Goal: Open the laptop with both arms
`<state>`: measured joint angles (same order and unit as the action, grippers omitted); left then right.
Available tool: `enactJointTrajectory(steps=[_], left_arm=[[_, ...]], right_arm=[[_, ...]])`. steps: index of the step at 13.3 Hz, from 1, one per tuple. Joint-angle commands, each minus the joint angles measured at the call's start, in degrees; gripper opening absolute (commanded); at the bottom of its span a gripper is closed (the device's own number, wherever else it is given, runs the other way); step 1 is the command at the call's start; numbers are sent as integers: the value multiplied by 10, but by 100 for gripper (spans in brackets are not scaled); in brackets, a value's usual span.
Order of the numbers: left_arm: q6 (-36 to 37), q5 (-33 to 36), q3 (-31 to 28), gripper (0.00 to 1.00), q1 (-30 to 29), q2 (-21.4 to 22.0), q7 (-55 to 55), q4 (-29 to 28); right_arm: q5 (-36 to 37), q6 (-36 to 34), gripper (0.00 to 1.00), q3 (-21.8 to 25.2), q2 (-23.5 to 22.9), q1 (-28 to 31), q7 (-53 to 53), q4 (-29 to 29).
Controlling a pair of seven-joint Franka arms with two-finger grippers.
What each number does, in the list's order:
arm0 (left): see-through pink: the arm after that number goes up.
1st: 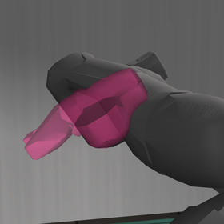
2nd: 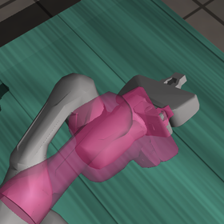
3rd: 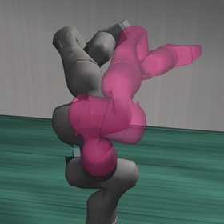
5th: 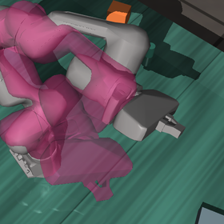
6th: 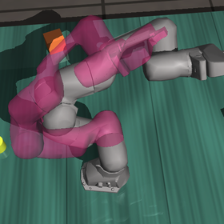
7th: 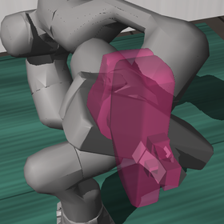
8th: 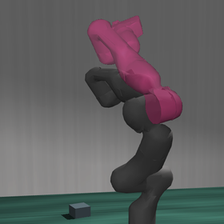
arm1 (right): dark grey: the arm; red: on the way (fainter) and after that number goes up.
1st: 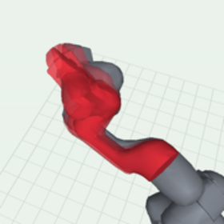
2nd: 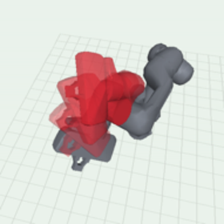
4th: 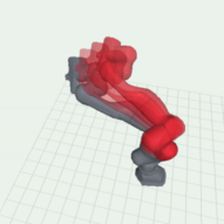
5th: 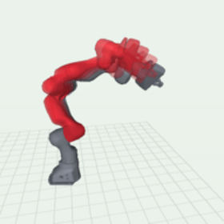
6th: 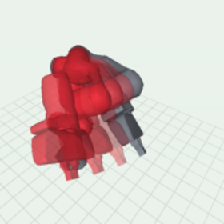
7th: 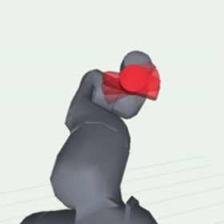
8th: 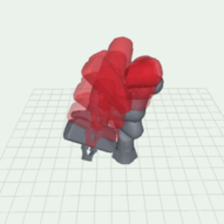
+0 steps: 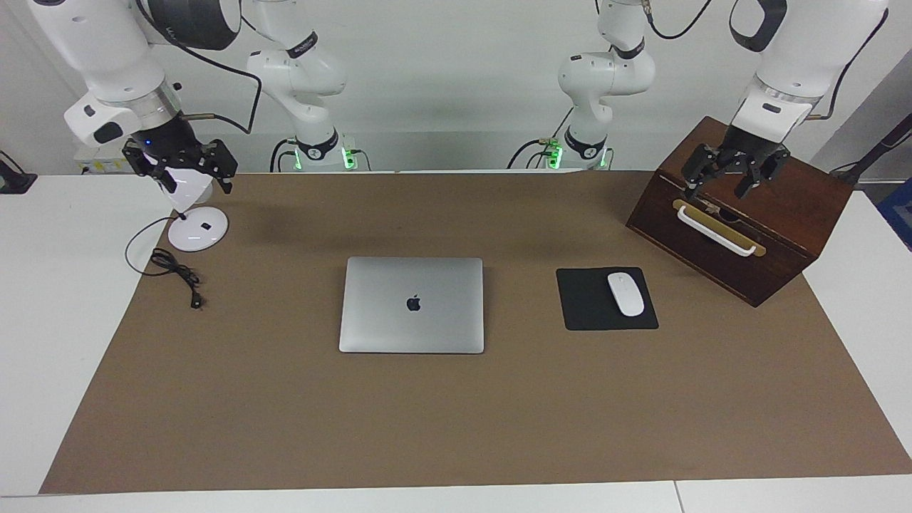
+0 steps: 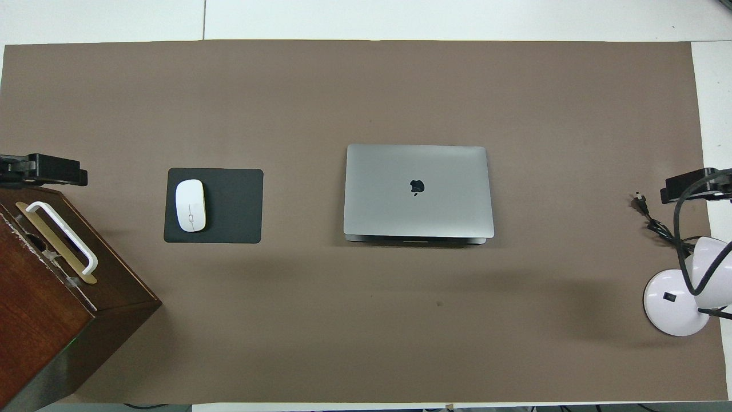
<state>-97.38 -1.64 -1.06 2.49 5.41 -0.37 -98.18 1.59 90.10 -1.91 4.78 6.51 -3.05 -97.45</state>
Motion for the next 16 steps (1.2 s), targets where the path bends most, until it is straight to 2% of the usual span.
enactJointTrajectory(steps=[1,4,7,9,13,14,15,16], left_arm=[[3,-1,4,100,-7,-6,3,10],[6,-1,4,100,-7,-6,3,9],[7,0,4,100,-6,-5,2,8],[5,0,5,100,-4,-3,-2,9],[15,1,7,100,-3,-1,-4,8],[17,0,7,100,0,-1,-4,7],[16,1,7,100,1,0,-3,6],[18,0,6,100,1,0,3,7]], right_arm=[[-9,5,100,-11,8,15,3,-5],[-11,9,100,-11,9,14,-6,-9],[-14,72,100,-10,10,10,-71,-37],[-14,87,100,-9,3,10,-100,-37],[-14,104,100,-10,-10,6,-87,-36],[-15,133,100,-10,-15,5,-86,-44],[-18,180,100,-10,-15,4,-85,-75],[-51,249,100,-10,-14,4,-83,-110]])
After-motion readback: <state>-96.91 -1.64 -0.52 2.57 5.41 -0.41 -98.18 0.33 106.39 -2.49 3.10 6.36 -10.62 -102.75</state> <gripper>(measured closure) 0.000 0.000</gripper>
